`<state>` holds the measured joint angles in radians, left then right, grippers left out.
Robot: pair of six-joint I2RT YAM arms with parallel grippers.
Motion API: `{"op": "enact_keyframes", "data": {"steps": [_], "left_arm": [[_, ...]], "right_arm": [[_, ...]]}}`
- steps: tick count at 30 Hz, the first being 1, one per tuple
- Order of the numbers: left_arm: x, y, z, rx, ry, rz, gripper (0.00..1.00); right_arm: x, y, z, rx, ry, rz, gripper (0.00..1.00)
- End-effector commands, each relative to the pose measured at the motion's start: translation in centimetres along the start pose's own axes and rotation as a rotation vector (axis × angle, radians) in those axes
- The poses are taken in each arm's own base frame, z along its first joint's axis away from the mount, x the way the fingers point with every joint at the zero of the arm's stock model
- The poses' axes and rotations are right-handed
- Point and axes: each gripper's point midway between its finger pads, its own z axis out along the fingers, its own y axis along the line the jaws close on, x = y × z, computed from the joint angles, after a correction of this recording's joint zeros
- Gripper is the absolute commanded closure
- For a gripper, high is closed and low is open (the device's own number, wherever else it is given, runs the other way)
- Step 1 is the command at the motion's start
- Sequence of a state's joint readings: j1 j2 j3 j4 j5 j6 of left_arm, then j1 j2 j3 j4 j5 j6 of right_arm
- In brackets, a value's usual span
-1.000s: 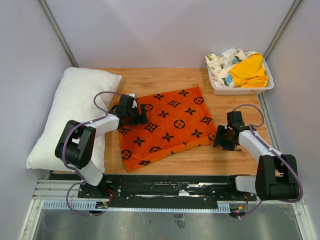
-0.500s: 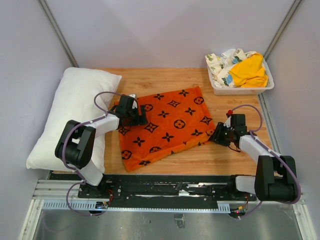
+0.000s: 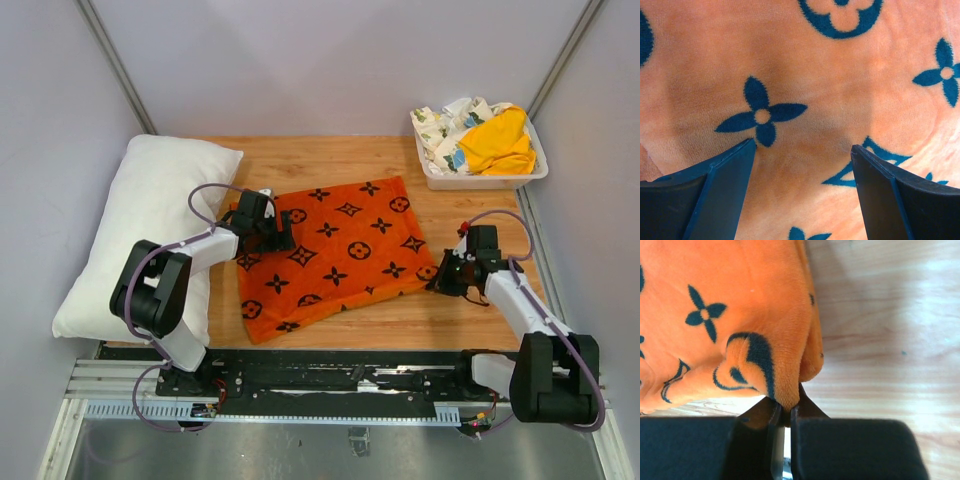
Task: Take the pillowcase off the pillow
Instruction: Fold the pillowcase at the center of the board.
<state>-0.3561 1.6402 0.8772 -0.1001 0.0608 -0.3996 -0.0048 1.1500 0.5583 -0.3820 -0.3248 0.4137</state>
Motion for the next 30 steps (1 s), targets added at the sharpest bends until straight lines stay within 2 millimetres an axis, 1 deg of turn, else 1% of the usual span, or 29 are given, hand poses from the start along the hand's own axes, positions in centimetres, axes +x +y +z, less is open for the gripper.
{"op": "enact_keyframes", "data": {"steps": [1, 4, 8, 10, 11, 13, 16, 17, 19, 20, 22, 24, 26, 27, 28, 29, 30], "left_arm": [[-0.3, 0.2, 0.4, -0.003, -0.002, 0.003, 0.18], [-0.1, 0.3, 0.5, -0.004, 0.001, 0.003, 0.18], [-0.2, 0.6, 0.4, -0.016, -0.005, 0.008, 0.18], [-0.1, 0.8, 0.4, -0.026, -0.005, 0.013, 0.18], [-0.1, 0.9, 0.4, -0.031, -0.006, 0.011, 0.17], [-0.1, 1.0, 0.4, -0.033, -0.006, 0.012, 0.17], [-0.1, 0.9, 0.5, -0.032, -0.006, 0.009, 0.18], [-0.1, 0.8, 0.5, -0.029, -0.005, 0.009, 0.18], [-0.3, 0.8, 0.4, -0.026, -0.010, 0.008, 0.17], [-0.4, 0.6, 0.4, -0.022, -0.012, 0.008, 0.17], [-1.1, 0.3, 0.0, -0.014, -0.025, 0.015, 0.18], [-2.3, -0.5, -0.7, 0.008, -0.053, 0.029, 0.20], [-3.9, -1.8, -2.0, 0.042, -0.102, 0.059, 0.21], [-4.6, -2.9, -2.9, 0.067, -0.130, 0.089, 0.21], [-5.2, -4.1, -3.8, 0.089, -0.157, 0.132, 0.23], [-5.3, -5.6, -4.7, 0.104, -0.177, 0.189, 0.26], [-5.2, -6.8, -5.4, 0.098, -0.192, 0.247, 0.31]], "right_arm": [[2.4, -1.4, -2.4, 0.100, 0.178, 0.086, 0.99], [3.4, -1.8, -2.7, 0.148, 0.257, 0.144, 0.99], [3.7, -3.7, -3.3, 0.280, 0.284, 0.164, 0.99], [3.9, -4.0, -3.6, 0.308, 0.296, 0.184, 0.99], [4.2, -4.2, -3.7, 0.325, 0.301, 0.199, 0.95], [4.6, -4.5, -3.9, 0.350, 0.308, 0.212, 0.80], [5.0, -5.3, -4.4, 0.398, 0.312, 0.218, 0.67], [5.0, -5.4, -4.7, 0.415, 0.305, 0.220, 0.58], [4.2, -5.5, -5.3, 0.441, 0.267, 0.225, 0.40], [3.5, -5.5, -5.7, 0.451, 0.236, 0.222, 0.35], [1.5, -5.0, -6.5, 0.460, 0.150, 0.186, 0.29], [-0.8, -3.9, -7.1, 0.466, 0.060, 0.126, 0.26], [-3.6, -1.1, -7.1, 0.428, -0.032, 0.007, 0.25], [-5.0, 1.0, -7.0, 0.391, -0.070, -0.055, 0.26], [-5.7, 3.6, -6.3, 0.321, -0.084, -0.138, 0.28], [-5.9, 6.3, -5.4, 0.238, -0.084, -0.213, 0.34], [-6.0, 8.8, -4.4, 0.162, -0.081, -0.271, 0.42]]}}
